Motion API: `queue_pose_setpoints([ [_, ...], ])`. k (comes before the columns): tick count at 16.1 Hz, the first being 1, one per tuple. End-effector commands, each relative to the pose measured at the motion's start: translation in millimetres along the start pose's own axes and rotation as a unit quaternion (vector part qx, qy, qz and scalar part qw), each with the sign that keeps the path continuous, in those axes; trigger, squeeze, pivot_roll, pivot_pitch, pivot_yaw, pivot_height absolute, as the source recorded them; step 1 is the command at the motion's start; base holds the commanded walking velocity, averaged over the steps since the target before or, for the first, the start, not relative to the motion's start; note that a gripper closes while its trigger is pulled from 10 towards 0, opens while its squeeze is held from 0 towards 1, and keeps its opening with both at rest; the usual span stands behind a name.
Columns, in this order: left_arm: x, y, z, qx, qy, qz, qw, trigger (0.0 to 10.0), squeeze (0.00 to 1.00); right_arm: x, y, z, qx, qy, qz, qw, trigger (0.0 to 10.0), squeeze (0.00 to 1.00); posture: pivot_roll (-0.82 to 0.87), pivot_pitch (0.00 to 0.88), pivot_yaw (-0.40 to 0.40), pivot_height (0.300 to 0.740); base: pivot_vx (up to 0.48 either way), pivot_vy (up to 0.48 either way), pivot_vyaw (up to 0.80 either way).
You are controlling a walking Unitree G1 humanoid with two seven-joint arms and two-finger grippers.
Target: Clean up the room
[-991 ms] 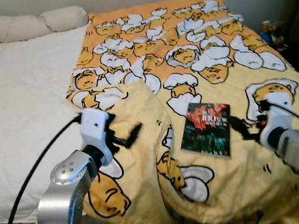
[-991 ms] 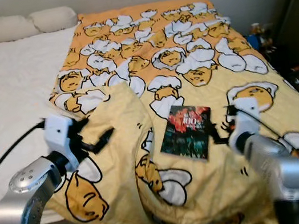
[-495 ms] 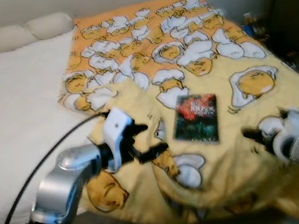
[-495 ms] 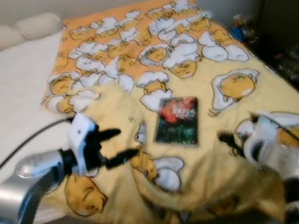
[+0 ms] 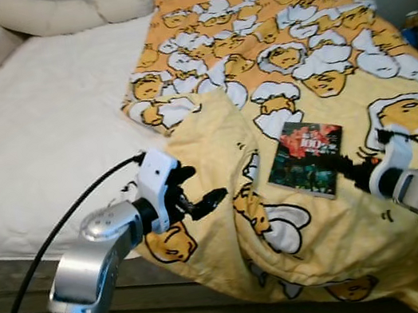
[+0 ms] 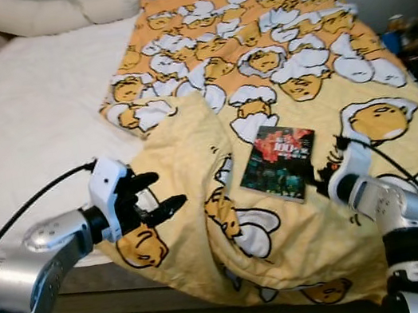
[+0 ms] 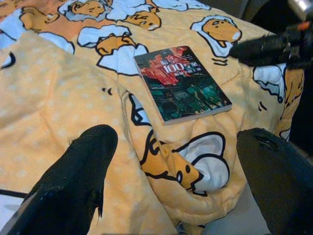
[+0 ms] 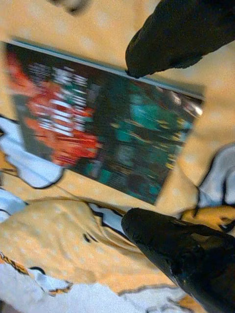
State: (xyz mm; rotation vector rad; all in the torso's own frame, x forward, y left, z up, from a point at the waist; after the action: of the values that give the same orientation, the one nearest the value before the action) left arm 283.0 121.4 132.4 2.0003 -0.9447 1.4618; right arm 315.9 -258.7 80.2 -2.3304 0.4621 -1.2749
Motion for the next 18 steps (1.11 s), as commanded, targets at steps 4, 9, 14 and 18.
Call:
queue_pose_setpoints([
  [4, 4.5, -8.8, -5.8, 0.032, 0.012, 0.003, 0.999, 10.0, 0.91, 15.6, 7.1, 11.4, -0.066, 0.004, -0.034, 0.997, 10.0, 0.0, 0.04, 0.0, 0.027, 0.74, 0.0, 0.0, 0.0],
  [9, 4.0, -6.5, -6.4, 0.002, 0.004, 0.003, 1.0, 10.0, 1.0, 9.9, 11.0, 21.8, -0.1, -0.034, -0.052, 0.993, 10.0, 1.0, 0.04, 0.0, 0.011, 0.74, 0.0, 0.0, 0.0],
  [14, 4.3, -2.6, -11.8, -0.004, 0.002, 0.004, 1.0, 10.0, 1.0, 19.5, 10.5, 23.4, -0.11, -0.024, -0.079, 0.991, 10.0, 1.0, 0.08, 0.0, -0.044, 0.74, 0.0, 0.0, 0.0],
  [18, 19.4, -1.7, -23.3, -0.047, -0.007, 0.018, 0.999, 10.0, 1.0, 25.4, 9.3, 24.2, -0.119, -0.026, -0.089, 0.989, 10.0, 1.0, 0.11, 0.0, -0.013, 0.74, 0.0, 0.0, 0.0],
])
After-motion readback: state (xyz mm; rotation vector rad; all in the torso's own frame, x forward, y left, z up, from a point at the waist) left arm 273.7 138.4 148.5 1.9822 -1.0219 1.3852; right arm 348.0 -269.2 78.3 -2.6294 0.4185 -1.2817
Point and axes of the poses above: a point about 5 cm out from each wrist's last joint towards the gripper, its own z axis pointing out of the wrist towards the gripper, its own x axis along the axis of the wrist's last joint, y = z × x, the point moved 1 cm from there along z, pointing out of the wrist towards the gripper, and after that the axes turned 5 degrees about z, right-handed, at the moved point
